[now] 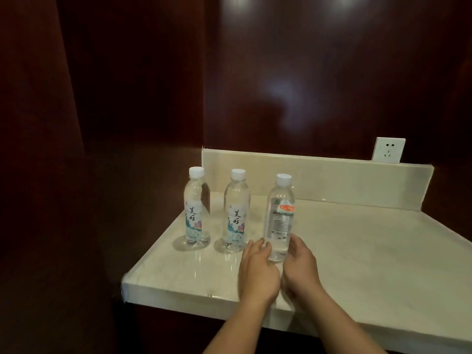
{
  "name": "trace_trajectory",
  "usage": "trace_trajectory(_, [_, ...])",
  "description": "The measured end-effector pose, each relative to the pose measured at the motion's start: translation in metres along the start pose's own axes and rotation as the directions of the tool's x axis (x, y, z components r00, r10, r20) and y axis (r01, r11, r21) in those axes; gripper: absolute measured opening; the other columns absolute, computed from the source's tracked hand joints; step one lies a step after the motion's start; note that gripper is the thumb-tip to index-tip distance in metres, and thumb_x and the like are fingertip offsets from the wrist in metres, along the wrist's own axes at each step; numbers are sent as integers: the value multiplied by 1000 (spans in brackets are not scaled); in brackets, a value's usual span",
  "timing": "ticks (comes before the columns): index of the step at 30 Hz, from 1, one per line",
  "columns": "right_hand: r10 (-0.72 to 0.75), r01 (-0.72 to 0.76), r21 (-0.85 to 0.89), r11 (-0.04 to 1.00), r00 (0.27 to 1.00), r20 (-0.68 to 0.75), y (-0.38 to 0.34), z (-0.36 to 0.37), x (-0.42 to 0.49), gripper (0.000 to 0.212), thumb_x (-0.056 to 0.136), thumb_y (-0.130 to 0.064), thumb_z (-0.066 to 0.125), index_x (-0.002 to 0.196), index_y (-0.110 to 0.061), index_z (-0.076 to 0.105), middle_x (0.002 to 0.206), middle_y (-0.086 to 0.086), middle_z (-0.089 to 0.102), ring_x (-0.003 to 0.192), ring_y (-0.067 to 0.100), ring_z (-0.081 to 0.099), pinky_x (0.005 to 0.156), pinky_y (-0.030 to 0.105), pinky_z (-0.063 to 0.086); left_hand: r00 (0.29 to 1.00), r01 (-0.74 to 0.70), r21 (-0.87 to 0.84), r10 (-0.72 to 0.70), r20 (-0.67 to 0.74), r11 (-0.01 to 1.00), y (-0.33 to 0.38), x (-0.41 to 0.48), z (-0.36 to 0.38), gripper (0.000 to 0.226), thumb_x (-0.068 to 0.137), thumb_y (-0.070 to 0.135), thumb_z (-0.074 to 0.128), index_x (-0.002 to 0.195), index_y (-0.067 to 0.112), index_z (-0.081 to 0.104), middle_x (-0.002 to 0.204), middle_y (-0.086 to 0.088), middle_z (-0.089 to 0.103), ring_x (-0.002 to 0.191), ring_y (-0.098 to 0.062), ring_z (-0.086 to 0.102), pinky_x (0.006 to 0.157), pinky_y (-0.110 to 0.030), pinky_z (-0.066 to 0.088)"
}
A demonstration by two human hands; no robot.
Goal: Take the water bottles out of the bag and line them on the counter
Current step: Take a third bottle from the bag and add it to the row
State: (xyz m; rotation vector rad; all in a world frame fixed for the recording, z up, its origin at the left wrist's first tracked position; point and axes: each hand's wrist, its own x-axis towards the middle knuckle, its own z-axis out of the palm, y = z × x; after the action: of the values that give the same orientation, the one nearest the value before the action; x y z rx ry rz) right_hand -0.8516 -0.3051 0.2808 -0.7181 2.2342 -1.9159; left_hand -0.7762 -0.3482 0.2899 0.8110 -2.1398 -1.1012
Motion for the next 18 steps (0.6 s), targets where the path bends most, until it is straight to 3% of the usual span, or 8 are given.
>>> trace_trajectory(3, [69, -64, 147, 987, 997, -30, -3, -3, -1, 44, 81, 14, 48, 113, -13, 61, 106, 6, 69, 99, 23, 66, 95, 40, 51, 1000, 20, 10, -20, 1, 1000, -2, 2, 0, 53, 89, 1, 37, 137, 18, 49, 142, 8, 40, 132, -9, 34, 99, -12, 20])
trace_trajectory(6, [97, -84, 206, 975, 994, -55, -5, -5, 0, 44, 81, 15, 47, 109, -16, 60, 107, 8, 68, 100, 24, 64, 97, 41, 50, 998, -1, 14, 0, 66, 1000, -2, 3, -4, 52, 89, 1, 35, 138, 14, 48, 143, 6, 42, 134, -10, 33, 107, -17, 22])
trace_trajectory(12, [177, -158, 204, 966, 981, -75, 3, -2, 6, 57, 89, 9, 40, 141, -14, 44, 130, 11, 57, 119, 26, 56, 107, 47, 42, 996, 22, 35, -25, 86, 999, 3, 2, -5, 59, 91, 7, 32, 147, 26, 31, 158, 3, 22, 147, -12, 13, 117, -29, 15])
trace_trajectory(14, [123, -114, 134, 984, 991, -60, -2, -1, 1, 54, 89, 10, 41, 138, -13, 47, 124, 8, 52, 116, 22, 53, 108, 43, 41, 997, 16, 88, -23, 80, 996, 6, 3, -4, 63, 91, 6, 31, 150, 25, 24, 158, 5, 19, 147, -13, 10, 117, -29, 16])
trace_trajectory(18, [84, -78, 150, 986, 996, -31, -8, -6, -3, 45, 87, 11, 42, 114, -22, 54, 114, 1, 52, 103, 15, 49, 97, 33, 43, 1000, 14, 127, -17, 21, 992, 9, 4, -2, 61, 90, 10, 34, 148, 27, 26, 146, 7, 34, 134, -15, 32, 106, -27, 30])
